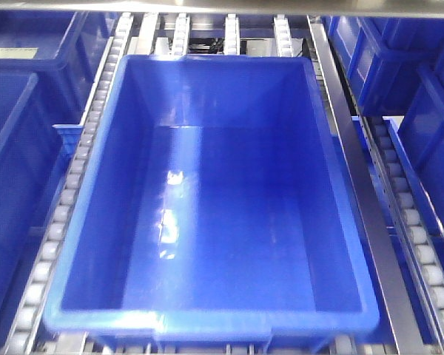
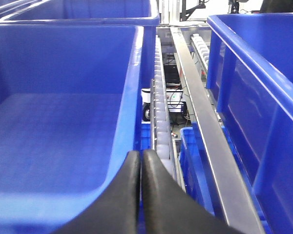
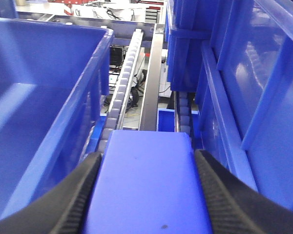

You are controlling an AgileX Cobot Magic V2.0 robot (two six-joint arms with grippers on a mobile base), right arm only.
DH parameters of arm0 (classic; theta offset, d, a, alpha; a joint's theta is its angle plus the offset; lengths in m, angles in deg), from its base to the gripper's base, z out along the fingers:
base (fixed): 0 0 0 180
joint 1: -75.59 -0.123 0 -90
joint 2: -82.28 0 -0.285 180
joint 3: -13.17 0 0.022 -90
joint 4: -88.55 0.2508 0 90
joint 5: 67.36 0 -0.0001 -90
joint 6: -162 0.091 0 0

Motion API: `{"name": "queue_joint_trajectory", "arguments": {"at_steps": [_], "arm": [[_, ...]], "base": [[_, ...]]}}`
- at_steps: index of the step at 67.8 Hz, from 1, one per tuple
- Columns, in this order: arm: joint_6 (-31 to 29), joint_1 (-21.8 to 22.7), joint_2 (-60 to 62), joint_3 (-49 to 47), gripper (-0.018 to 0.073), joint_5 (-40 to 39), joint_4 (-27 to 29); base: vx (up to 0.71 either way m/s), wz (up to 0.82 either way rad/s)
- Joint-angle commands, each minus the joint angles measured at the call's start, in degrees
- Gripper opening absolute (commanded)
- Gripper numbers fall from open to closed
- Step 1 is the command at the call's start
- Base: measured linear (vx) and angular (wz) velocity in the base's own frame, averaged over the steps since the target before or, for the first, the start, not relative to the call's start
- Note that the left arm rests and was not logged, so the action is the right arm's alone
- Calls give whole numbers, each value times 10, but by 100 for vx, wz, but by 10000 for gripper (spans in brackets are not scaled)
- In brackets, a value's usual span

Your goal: Pour parts from conveyor to right shelf

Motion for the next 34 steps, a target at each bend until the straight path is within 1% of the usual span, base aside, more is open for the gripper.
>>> {"name": "queue_joint_trajectory", "arguments": {"at_steps": [1,34], "arm": [[1,3,-6,-16,-6,-47,-1],[1,3,-6,-16,-6,-47,-1]], "base": [[12,-6],[11,-2]]}}
